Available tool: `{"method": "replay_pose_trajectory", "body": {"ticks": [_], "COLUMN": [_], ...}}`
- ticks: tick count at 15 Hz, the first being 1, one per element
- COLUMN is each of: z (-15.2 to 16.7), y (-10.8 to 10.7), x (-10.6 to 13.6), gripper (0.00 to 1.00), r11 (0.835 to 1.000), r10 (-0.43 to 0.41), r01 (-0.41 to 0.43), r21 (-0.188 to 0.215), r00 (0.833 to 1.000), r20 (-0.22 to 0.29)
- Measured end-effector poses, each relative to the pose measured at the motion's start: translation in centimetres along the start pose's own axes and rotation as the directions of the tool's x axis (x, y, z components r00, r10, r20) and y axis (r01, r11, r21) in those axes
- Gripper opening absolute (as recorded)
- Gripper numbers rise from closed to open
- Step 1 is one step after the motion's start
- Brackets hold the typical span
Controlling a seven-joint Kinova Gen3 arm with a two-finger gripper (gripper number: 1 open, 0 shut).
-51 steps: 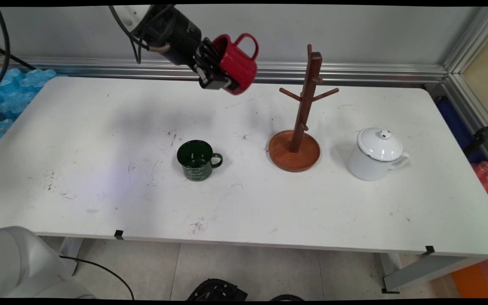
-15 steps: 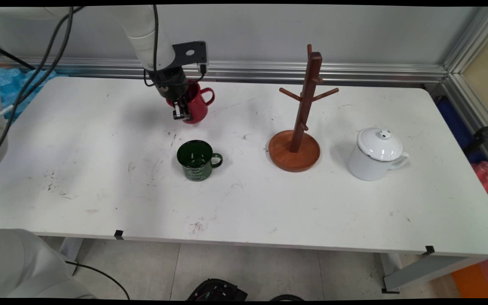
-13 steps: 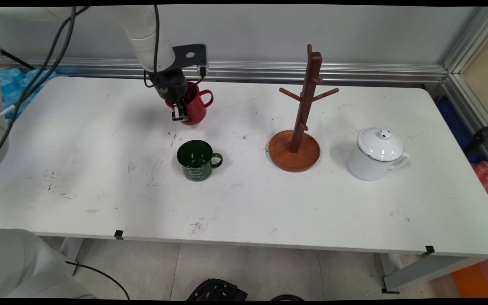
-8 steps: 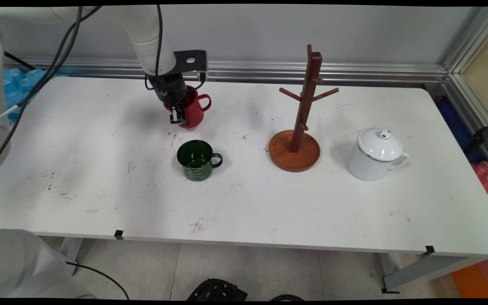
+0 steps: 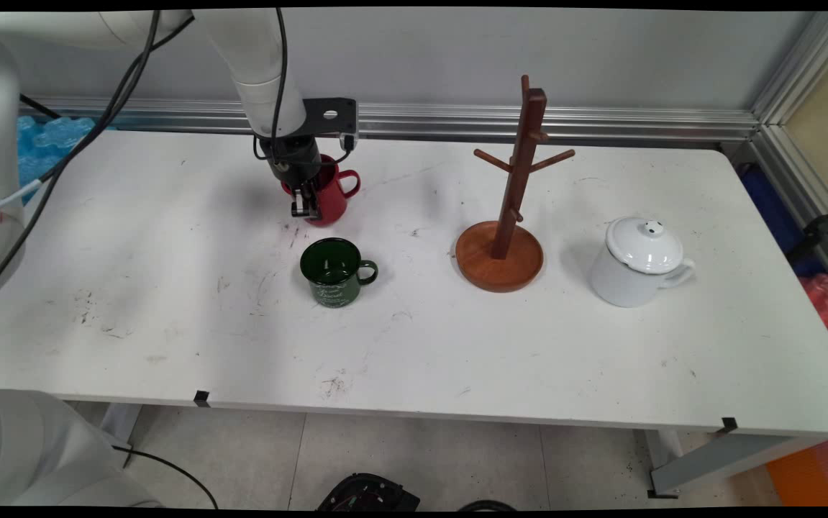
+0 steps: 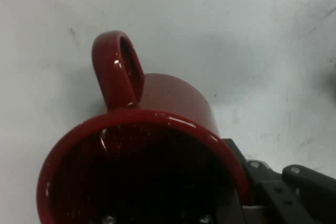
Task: Place the picked object on the table
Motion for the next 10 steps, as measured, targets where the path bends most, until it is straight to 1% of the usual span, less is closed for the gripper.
{"method": "replay_pose_trajectory", "body": {"ticks": [5, 6, 10], "z": [0.61, 0.67, 0.59], "y": [-0.20, -0.23, -0.27], "x": [0.13, 0.12, 0.17], "gripper": [0.00, 1.00, 1.00], "r11": [1.000, 1.000, 0.999], "r10": [0.014, 0.017, 0.043], "r01": [-0.014, -0.017, -0.043], "r21": [-0.002, -0.002, 0.003], "r00": [1.000, 1.000, 0.999], "r20": [0.004, 0.004, -0.005]}}
